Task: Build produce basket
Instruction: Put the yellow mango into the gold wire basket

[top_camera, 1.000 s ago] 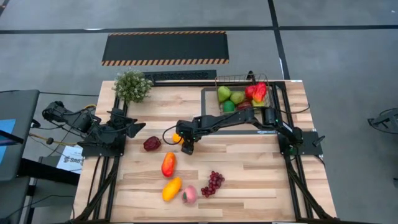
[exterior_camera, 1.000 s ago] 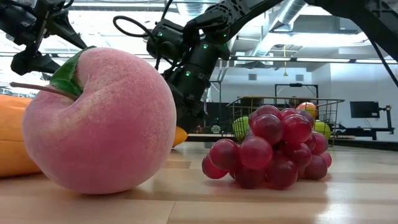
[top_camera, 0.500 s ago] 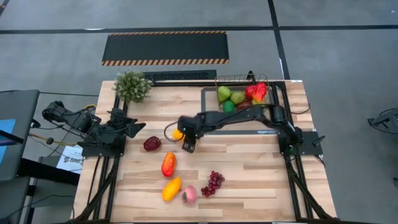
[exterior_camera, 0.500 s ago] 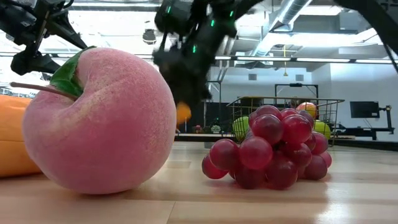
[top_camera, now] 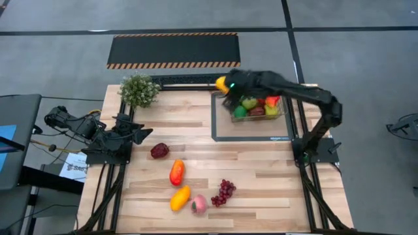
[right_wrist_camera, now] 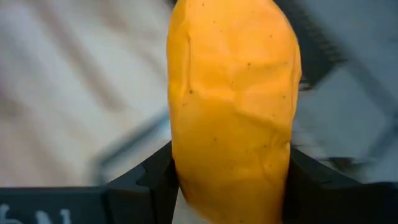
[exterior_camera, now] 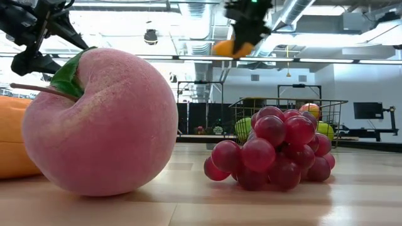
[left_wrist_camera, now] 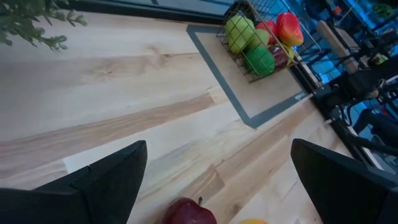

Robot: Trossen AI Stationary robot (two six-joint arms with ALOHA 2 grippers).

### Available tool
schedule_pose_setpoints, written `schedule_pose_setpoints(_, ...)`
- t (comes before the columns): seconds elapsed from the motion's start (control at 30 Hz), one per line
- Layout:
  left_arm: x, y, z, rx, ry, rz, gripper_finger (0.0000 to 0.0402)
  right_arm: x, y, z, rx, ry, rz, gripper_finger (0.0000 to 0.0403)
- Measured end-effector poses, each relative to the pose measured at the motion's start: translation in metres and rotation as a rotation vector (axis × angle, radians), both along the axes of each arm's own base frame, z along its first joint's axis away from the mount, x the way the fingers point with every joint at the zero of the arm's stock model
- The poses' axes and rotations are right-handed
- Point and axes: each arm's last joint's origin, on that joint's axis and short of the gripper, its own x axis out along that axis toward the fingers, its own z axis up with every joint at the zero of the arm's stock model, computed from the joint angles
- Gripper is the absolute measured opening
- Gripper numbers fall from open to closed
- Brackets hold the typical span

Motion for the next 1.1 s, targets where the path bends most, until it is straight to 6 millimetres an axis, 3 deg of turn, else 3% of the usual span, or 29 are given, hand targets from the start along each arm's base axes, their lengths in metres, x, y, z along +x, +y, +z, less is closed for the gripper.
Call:
schedule_pose_setpoints(0.1,0.000,0.000,0.000,0.009,-0.003,0.010,0.0385,-0.023,-0.019,0.007,-0.099,0.135,0.038,0.0221)
schedule_pose_setpoints(0.23,0.000,0.001,0.000,0.014,-0.004,0.015,0.0385,-0.047,-0.051,-0.005,-0.085,0.248,0.051,0.0219)
schedule_pose_setpoints(0.37,0.000,0.001,0.000,0.014,-0.004,0.015,0.0385,-0.070,-0.082,-0.031,-0.050,0.347,0.040,0.0224)
schedule_pose_setpoints(0.5,0.000,0.001,0.000,0.016,-0.006,0.019,0.0385,-0.085,-0.101,-0.067,0.014,0.421,0.136,0.0228)
schedule_pose_setpoints(0.73,-0.001,0.002,0.001,0.043,-0.037,0.079,0.0385,-0.094,-0.115,-0.104,-0.018,0.484,0.271,0.0229)
schedule_pose_setpoints(1.1,-0.001,0.003,0.002,0.056,-0.048,0.100,0.0385,-0.095,-0.116,-0.111,-0.055,0.522,0.360,0.0237)
